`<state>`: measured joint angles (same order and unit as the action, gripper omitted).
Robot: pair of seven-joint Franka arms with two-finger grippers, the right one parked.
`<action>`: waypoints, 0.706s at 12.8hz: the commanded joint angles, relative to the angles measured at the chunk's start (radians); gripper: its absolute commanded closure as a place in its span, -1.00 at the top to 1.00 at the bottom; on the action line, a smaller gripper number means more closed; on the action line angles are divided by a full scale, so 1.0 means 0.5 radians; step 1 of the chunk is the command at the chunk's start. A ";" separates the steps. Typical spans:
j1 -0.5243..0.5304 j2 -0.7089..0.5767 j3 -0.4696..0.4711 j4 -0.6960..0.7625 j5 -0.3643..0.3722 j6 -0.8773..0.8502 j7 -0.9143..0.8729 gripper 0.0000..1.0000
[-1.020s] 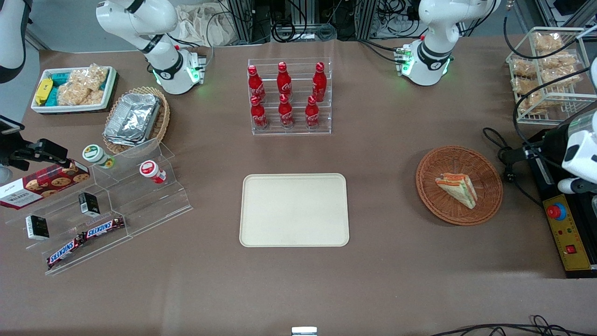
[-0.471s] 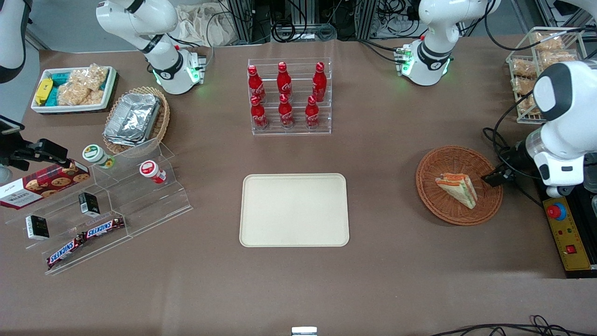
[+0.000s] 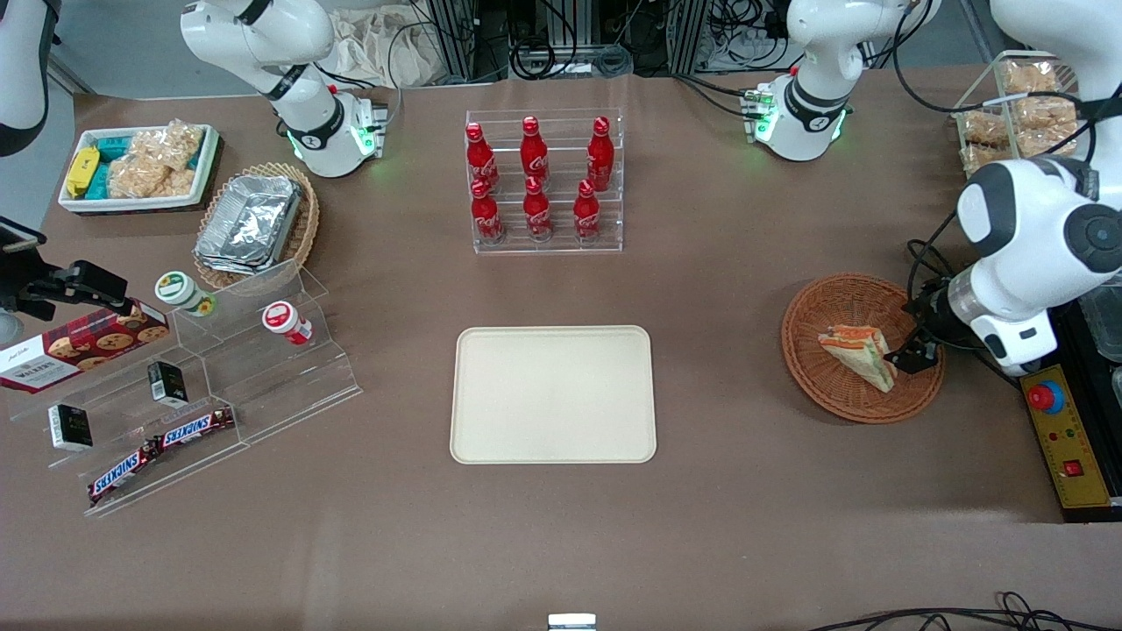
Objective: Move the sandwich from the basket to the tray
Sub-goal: 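Lower the open left gripper around the sandwich and close it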
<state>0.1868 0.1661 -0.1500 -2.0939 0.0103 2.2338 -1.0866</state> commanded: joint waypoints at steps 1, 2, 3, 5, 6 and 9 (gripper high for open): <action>0.001 0.020 -0.001 -0.101 0.004 0.180 -0.051 1.00; -0.005 0.042 -0.001 -0.116 0.004 0.211 -0.051 1.00; -0.011 0.060 -0.001 -0.123 0.013 0.223 -0.051 1.00; -0.012 0.085 -0.001 -0.193 0.050 0.296 -0.048 1.00; -0.012 0.082 -0.001 -0.227 0.062 0.321 -0.048 1.00; -0.012 0.085 -0.001 -0.255 0.080 0.322 -0.048 1.00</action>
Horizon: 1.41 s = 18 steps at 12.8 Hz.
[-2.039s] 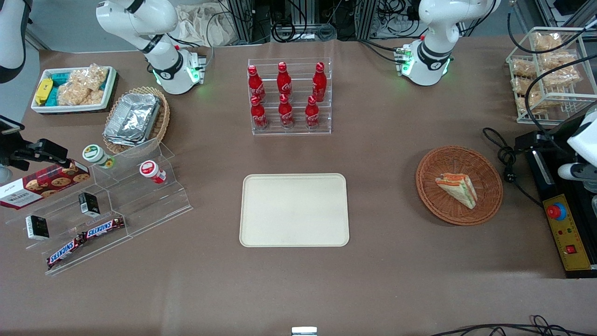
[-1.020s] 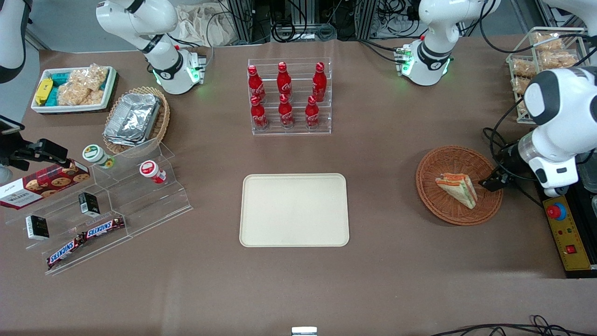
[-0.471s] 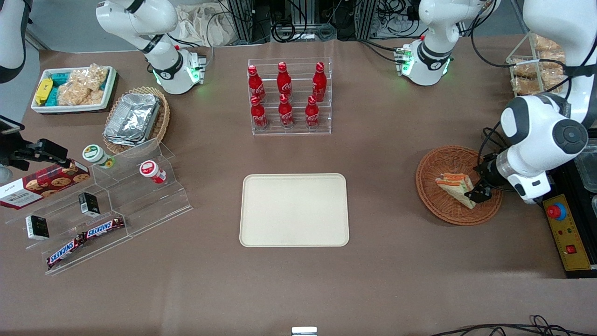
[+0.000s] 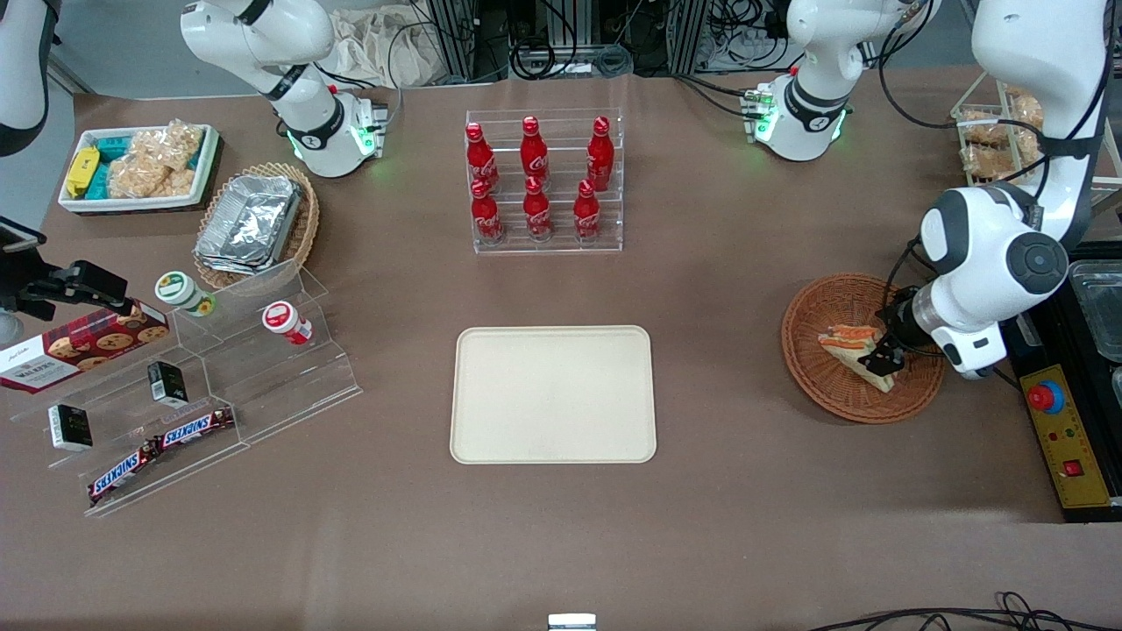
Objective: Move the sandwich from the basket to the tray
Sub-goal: 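Lower the open left gripper around the sandwich and close it, then lift the sandwich upright out of the basket with the left gripper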
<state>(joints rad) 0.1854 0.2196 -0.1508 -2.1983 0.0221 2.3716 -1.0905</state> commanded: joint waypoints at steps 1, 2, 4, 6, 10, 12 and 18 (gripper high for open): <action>-0.009 -0.004 0.001 -0.046 0.069 0.049 -0.040 1.00; -0.009 0.015 0.001 -0.046 0.088 0.061 -0.040 1.00; -0.009 0.033 0.001 -0.061 0.155 0.083 -0.043 1.00; -0.003 0.073 0.001 -0.055 0.168 0.122 -0.040 1.00; -0.003 0.101 0.001 -0.049 0.171 0.175 -0.040 -0.93; -0.003 0.101 0.001 -0.040 0.171 0.172 -0.037 -1.00; -0.003 0.061 -0.011 0.392 0.168 -0.443 0.137 -1.00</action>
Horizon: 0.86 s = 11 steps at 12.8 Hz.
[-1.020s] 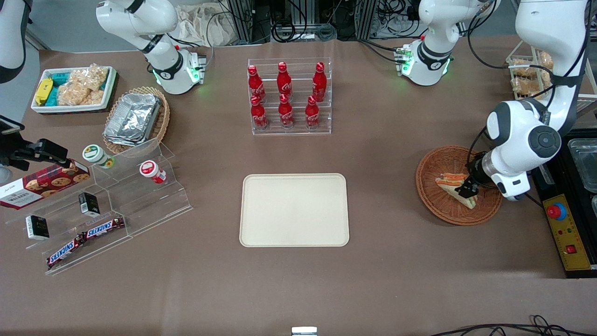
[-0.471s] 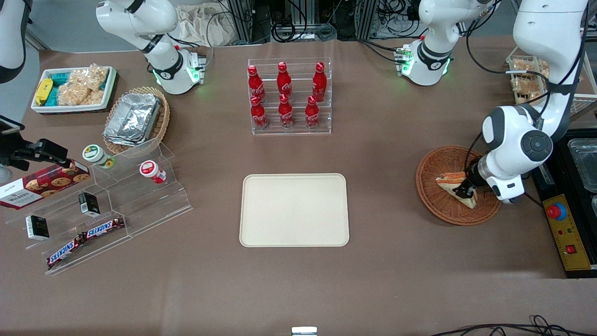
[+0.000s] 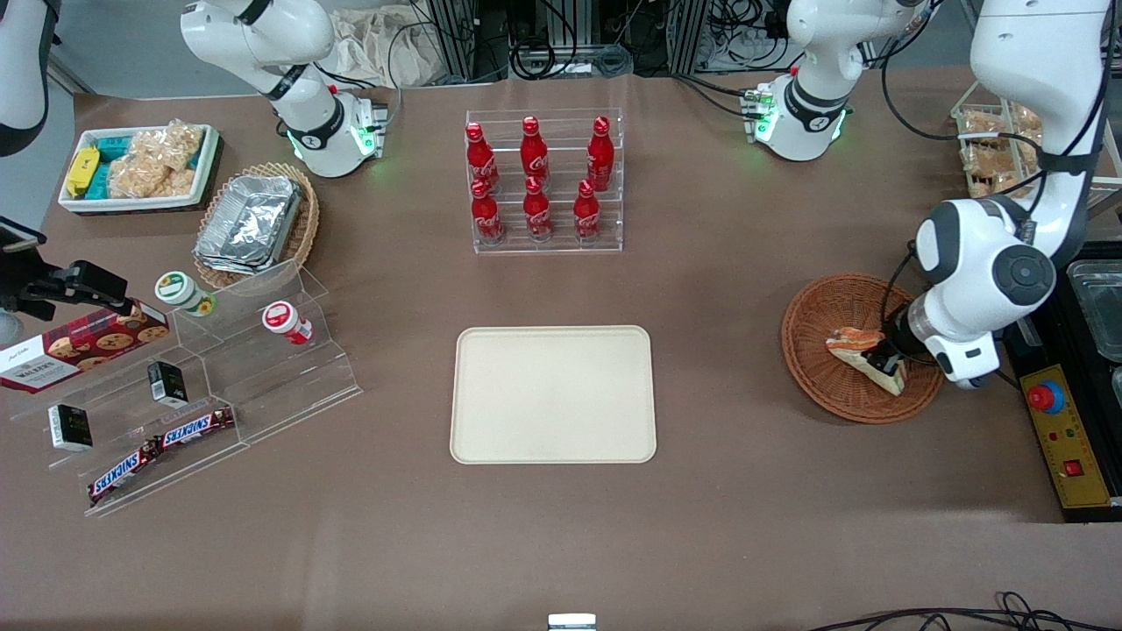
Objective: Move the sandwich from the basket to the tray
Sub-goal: 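Lift the sandwich upright out of the basket with the left gripper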
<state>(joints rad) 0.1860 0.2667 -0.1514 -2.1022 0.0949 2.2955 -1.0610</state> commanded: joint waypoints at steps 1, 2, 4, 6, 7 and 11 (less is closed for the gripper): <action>-0.010 -0.064 -0.016 0.289 0.004 -0.408 0.149 -1.00; -0.016 -0.073 -0.031 0.353 0.004 -0.461 0.183 -1.00; -0.016 -0.092 -0.141 0.561 -0.009 -0.675 0.253 -1.00; -0.016 -0.049 -0.258 0.944 -0.021 -1.128 0.348 -1.00; -0.025 -0.018 -0.328 1.095 -0.027 -1.261 0.352 -1.00; -0.181 0.129 -0.620 1.271 -0.018 -1.259 0.391 -1.00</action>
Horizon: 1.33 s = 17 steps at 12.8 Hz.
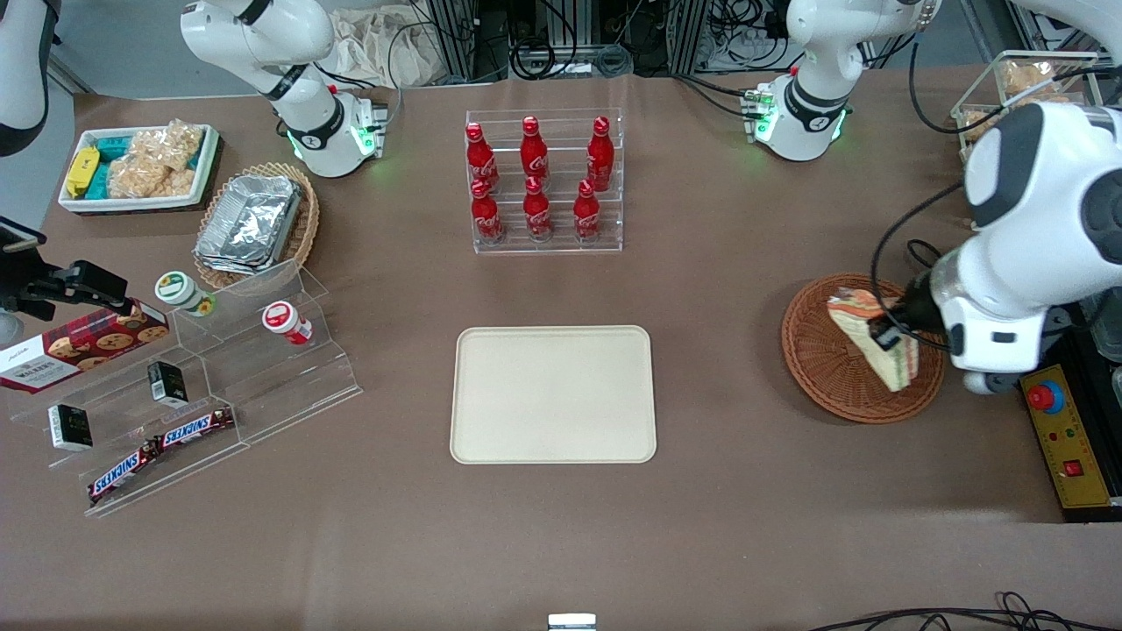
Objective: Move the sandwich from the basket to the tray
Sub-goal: 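Lift the sandwich upright out of the basket with the left gripper, then carry the sandwich over the cream tray with the left gripper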
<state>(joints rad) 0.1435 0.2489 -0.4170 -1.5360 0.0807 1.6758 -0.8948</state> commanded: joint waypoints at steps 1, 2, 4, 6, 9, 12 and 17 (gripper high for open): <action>-0.185 0.280 -0.132 0.255 0.032 0.005 0.199 -1.00; -0.289 0.415 -0.135 0.362 0.032 0.008 0.295 -1.00; -0.492 0.575 -0.129 0.455 0.050 0.020 0.192 -1.00; -0.615 0.689 -0.129 0.446 0.142 0.194 0.136 -1.00; -0.795 0.882 -0.123 0.440 0.182 0.376 0.124 -1.00; -0.824 1.029 -0.120 0.443 0.277 0.544 0.060 -1.00; -0.848 1.177 -0.120 0.440 0.412 0.628 0.053 -0.92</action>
<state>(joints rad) -0.2634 0.8142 -0.4801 -1.3588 0.2579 1.9997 -0.8529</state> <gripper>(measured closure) 0.815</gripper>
